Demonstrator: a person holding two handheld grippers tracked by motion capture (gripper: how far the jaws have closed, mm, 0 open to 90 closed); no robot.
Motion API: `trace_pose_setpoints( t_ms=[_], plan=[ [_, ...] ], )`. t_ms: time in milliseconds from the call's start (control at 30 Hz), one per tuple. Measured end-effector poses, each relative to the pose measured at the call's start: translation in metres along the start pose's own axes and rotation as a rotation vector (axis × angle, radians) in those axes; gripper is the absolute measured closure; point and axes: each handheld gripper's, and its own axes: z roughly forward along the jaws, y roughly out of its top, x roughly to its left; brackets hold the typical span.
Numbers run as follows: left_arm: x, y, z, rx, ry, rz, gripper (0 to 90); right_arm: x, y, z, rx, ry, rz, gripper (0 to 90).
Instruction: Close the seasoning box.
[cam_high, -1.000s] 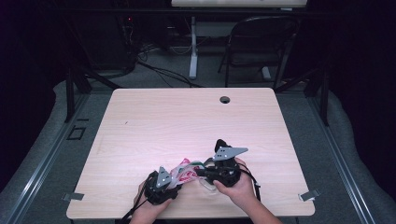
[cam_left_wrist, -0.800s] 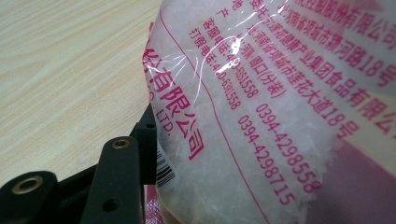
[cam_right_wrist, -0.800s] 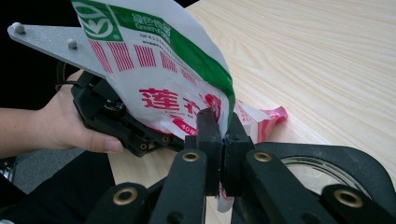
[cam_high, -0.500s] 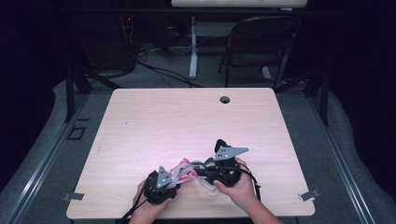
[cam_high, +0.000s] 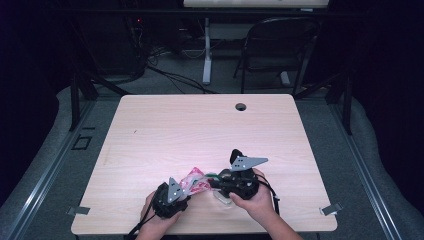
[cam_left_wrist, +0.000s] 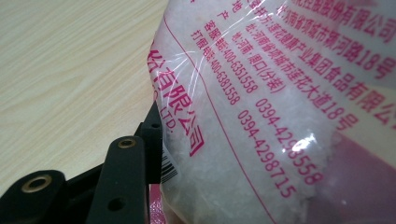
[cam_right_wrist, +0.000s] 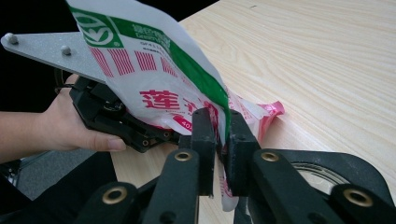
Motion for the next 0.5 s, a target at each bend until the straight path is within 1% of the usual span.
trace_pose_setpoints(
  t_ms=[133, 300, 500],
  plan=[
    [0.0, 0.002, -0.002, -0.007, 0.016, 0.016, 55.0, 0.0, 0.0, -0.001, -0.012, 0.005, -0.001, 79.6],
    [0.001, 0.002, -0.003, -0.023, 0.04, 0.014, 55.2, 0.0, 0.002, -0.005, -0.028, 0.004, -0.001, 76.0],
    [0.003, 0.003, -0.006, -0.024, 0.065, 0.025, 55.4, 0.002, 0.004, -0.011, -0.047, -0.002, -0.011, 74.3]
  ],
)
